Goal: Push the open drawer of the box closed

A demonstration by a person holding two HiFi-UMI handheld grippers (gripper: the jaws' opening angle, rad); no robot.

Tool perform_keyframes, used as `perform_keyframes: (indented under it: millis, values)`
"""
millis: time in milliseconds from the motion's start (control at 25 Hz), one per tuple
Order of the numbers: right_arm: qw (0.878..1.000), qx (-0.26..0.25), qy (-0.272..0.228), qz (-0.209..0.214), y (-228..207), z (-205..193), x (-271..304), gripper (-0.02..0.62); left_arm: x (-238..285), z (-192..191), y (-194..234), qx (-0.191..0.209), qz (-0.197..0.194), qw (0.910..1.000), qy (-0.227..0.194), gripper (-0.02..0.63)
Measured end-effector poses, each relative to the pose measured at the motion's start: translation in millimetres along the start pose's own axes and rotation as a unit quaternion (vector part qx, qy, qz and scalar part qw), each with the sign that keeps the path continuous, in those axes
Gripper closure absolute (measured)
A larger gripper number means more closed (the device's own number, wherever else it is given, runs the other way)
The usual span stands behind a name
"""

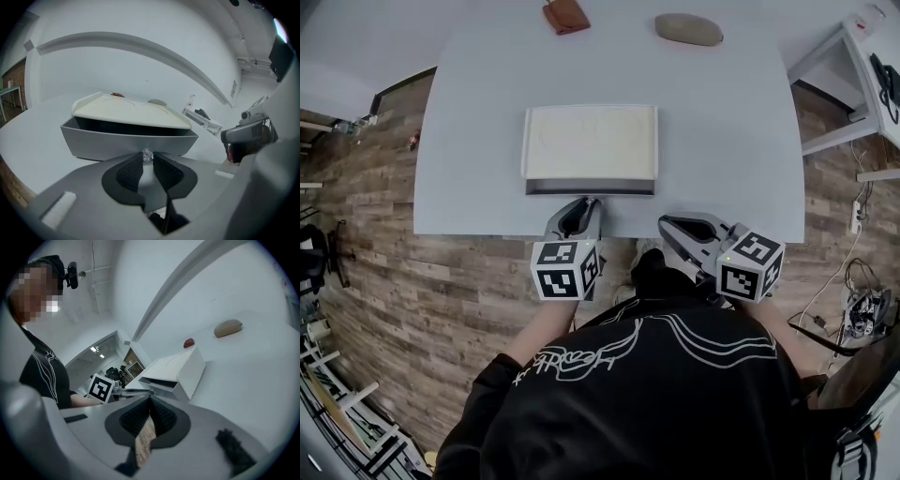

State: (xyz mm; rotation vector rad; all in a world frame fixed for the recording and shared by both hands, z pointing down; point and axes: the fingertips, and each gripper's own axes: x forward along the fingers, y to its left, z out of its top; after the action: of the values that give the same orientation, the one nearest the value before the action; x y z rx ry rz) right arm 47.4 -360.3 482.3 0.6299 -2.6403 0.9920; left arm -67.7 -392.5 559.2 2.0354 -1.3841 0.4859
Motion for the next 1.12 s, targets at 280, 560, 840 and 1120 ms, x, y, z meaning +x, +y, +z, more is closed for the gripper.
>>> perform_keyframes:
  millis: [280, 560, 840, 1120]
  values:
    - [1.0, 0.007, -0.003, -0.006, -19.2, 15.6, -4.2, 0.586, 17.7, 16.8, 2.8, -0.002, 0.005, 1.0, -0.002, 0.529]
    - [1.0, 0.01, 0.002, -0.007, -29.9, 21.0, -1.4, 0.586, 21.7, 19.0, 5.7, -0.006, 0.009, 0.9999, -0.005, 0.529]
    - [1.0, 0.005, -0.005, -0.01, -14.1, 18.6, -0.5, 0.586, 17.8, 18.6, 4.4, -0.014, -0.018, 0.9997, -0.001, 0.47]
    - [1.0, -0.009, -0.021, -0.016, 25.0, -0.3, -4.8, 0.586, -22.2, 2.5, -8.0, -0.022, -0.05, 0.9985, 0.004, 0.449]
